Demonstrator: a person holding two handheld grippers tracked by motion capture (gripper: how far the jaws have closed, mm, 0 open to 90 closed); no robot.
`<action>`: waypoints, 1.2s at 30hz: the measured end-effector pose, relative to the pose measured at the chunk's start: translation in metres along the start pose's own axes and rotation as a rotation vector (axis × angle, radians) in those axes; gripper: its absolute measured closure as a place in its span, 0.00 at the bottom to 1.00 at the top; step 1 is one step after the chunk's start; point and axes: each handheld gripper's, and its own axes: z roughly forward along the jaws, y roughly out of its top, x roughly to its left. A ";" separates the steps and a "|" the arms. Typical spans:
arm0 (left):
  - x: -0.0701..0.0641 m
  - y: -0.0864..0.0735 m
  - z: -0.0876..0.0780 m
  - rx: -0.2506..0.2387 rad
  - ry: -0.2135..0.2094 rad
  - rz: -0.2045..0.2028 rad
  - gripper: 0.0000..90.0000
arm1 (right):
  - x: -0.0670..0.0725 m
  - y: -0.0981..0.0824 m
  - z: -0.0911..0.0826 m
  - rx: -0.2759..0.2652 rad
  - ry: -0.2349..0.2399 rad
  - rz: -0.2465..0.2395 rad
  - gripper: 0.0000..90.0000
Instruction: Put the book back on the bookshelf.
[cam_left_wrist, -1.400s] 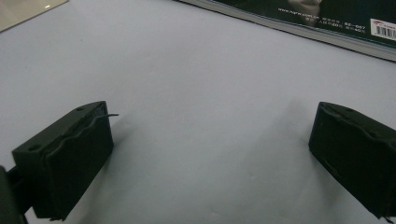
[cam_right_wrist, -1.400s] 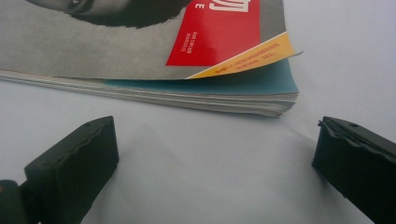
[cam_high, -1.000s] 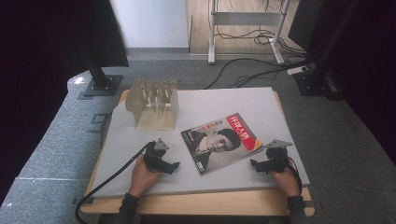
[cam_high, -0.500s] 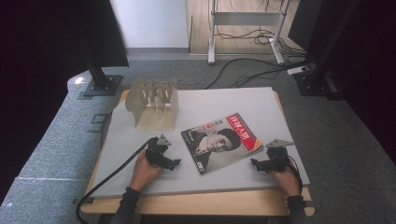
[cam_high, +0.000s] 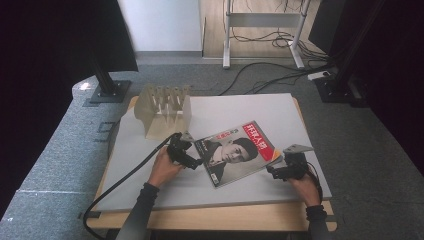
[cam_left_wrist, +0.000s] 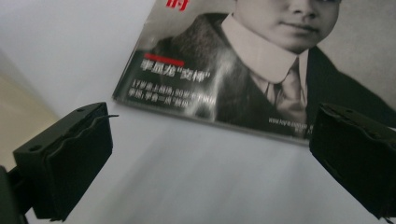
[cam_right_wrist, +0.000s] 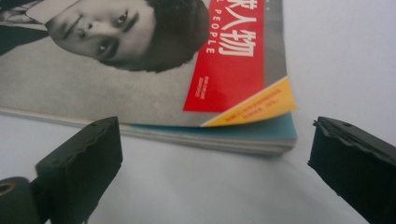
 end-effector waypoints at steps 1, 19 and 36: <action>0.001 0.004 0.002 0.004 0.003 0.007 0.00 | 0.000 0.001 0.002 0.004 0.001 -0.004 0.00; 0.022 0.029 0.050 0.006 0.006 0.013 0.00 | -0.005 0.025 0.030 0.013 -0.008 -0.030 0.00; 0.031 0.022 0.066 -0.018 -0.074 -0.016 0.00 | -0.016 0.029 0.060 0.035 0.015 -0.001 0.00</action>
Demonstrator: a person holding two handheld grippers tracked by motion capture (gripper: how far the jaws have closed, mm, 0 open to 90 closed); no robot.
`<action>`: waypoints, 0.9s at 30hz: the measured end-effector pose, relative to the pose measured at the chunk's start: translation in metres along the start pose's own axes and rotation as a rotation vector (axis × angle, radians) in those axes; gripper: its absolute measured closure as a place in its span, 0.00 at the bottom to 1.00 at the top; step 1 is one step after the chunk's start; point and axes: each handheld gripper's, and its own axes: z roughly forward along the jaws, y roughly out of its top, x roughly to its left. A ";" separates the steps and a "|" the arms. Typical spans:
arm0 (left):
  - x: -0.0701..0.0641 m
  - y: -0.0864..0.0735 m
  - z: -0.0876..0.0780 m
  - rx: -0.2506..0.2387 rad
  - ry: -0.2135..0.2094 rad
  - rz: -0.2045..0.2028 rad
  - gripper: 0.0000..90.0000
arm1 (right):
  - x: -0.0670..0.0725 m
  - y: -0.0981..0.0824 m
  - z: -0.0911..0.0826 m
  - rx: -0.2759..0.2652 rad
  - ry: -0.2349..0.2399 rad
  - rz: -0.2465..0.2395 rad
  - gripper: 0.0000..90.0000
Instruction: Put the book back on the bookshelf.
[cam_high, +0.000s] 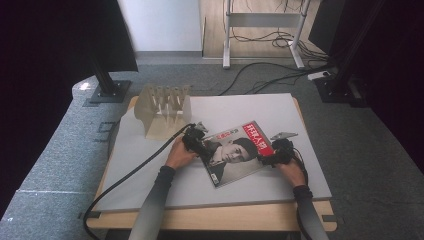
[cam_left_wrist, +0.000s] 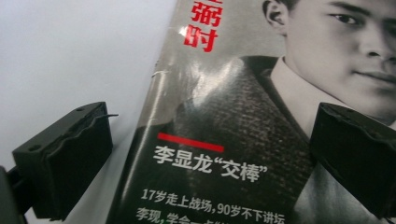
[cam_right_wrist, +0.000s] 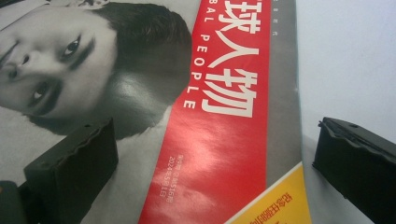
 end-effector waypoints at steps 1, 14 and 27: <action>0.000 0.000 0.000 0.000 -0.001 -0.001 0.00 | 0.001 0.000 0.000 0.001 0.003 -0.002 0.00; -0.016 -0.007 -0.004 -0.005 -0.003 0.010 0.00 | 0.009 -0.003 -0.002 -0.008 0.005 -0.009 0.00; -0.042 -0.029 -0.023 0.013 0.002 -0.004 0.00 | 0.030 -0.015 -0.013 -0.006 0.036 -0.043 0.00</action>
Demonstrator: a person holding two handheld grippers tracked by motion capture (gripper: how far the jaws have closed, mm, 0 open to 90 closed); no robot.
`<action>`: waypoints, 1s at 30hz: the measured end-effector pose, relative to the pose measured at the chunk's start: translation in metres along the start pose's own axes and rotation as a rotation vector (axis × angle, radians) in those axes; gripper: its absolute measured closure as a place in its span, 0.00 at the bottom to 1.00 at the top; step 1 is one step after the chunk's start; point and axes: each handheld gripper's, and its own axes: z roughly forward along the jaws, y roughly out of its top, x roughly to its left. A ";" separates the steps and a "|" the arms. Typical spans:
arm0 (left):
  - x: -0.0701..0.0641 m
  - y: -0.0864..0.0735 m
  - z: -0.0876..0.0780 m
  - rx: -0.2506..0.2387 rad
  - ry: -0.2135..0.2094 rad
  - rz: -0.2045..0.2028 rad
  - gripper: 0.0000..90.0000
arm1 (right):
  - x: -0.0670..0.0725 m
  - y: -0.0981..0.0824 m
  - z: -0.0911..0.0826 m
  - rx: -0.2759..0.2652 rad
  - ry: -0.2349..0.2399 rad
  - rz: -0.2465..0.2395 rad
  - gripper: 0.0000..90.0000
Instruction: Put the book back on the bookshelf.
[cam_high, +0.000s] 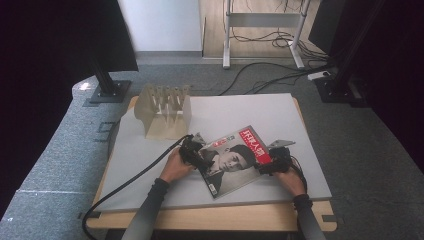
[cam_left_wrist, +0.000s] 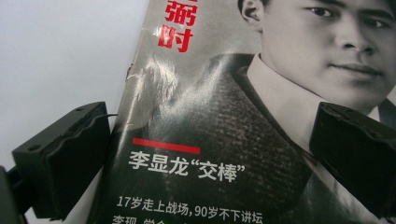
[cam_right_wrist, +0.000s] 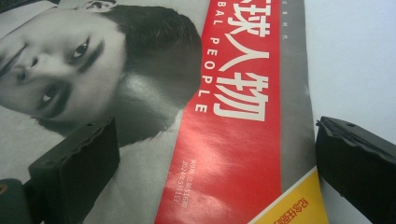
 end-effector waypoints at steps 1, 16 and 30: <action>-0.002 -0.002 -0.002 0.003 -0.001 0.000 0.00 | 0.002 -0.001 -0.001 -0.002 0.003 -0.003 0.00; -0.024 -0.019 -0.016 0.020 -0.002 0.000 0.00 | 0.019 -0.021 -0.032 0.013 0.015 -0.055 0.01; -0.037 -0.028 -0.021 0.003 0.013 -0.019 0.00 | 0.020 -0.024 -0.030 0.034 -0.009 -0.057 0.00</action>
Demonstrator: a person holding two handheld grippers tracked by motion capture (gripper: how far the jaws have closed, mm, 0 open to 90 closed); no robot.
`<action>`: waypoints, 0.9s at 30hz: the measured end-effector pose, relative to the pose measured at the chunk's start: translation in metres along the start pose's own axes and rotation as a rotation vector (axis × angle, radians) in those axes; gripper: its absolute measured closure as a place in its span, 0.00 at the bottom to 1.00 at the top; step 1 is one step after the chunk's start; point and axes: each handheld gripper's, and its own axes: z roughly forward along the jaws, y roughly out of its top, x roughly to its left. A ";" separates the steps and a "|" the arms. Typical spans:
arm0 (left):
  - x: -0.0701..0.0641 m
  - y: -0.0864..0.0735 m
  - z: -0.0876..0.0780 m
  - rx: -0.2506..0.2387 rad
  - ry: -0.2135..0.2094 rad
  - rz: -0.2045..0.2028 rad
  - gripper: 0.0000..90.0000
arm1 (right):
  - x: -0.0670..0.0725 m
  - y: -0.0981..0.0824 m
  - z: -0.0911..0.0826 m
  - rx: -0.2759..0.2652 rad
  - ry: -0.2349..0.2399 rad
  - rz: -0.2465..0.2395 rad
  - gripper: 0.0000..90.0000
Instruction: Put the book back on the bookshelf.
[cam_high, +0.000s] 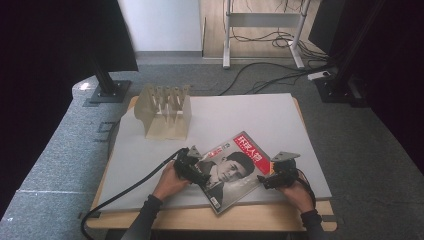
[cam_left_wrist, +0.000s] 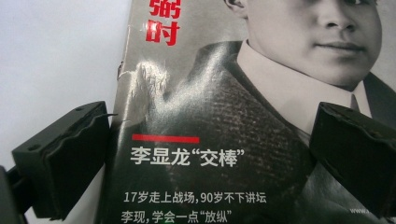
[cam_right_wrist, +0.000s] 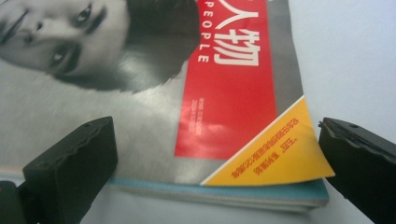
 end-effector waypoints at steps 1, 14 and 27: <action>-0.001 -0.001 -0.001 0.001 0.000 0.002 0.00 | -0.001 0.001 0.001 -0.002 -0.002 0.004 0.00; -0.005 -0.004 -0.002 -0.009 0.003 -0.007 0.00 | 0.001 -0.017 -0.015 0.011 -0.007 -0.012 0.01; -0.022 -0.015 -0.012 0.018 -0.007 0.014 0.00 | -0.017 -0.005 -0.002 0.018 -0.047 0.020 0.00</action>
